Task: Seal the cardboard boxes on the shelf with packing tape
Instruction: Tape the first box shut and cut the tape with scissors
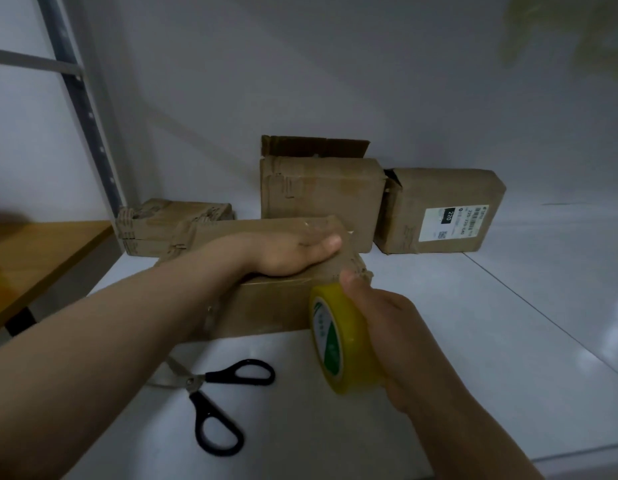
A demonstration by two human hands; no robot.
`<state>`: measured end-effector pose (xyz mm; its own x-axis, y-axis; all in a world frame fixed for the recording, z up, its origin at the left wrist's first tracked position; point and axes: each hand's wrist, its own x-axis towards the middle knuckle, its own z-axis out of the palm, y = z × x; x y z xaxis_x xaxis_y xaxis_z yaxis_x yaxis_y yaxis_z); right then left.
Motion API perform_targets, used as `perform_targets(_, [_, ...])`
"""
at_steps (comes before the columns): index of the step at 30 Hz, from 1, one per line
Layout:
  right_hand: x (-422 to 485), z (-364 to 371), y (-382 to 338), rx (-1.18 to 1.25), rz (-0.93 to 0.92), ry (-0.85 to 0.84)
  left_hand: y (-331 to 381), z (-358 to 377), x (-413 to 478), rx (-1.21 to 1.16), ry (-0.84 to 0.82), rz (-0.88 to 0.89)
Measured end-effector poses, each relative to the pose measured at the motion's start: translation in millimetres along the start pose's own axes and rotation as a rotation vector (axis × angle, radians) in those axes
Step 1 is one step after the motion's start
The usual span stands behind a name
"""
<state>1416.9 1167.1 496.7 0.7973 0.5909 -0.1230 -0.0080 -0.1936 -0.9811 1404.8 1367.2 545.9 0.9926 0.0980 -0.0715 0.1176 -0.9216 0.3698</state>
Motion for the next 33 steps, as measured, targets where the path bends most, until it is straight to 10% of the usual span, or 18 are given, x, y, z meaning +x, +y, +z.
perform_targets(6, [1, 0, 2, -0.026, 0.009, 0.007, 4, -23, -18, 0.171, -0.272, -0.039])
perform_targets(13, [-3, -5, 5, 0.043, 0.005, -0.034, -31, -22, -49, 0.29, -0.277, -0.318])
perform_targets(26, [-20, -2, -88, 0.402, -0.613, -0.157, -3, -105, -84, -0.434, -0.299, -0.299])
perform_targets(33, [-1, 6, -129, 0.334, -0.54, -0.082, 37, -108, -89, -0.114, -0.09, -0.16])
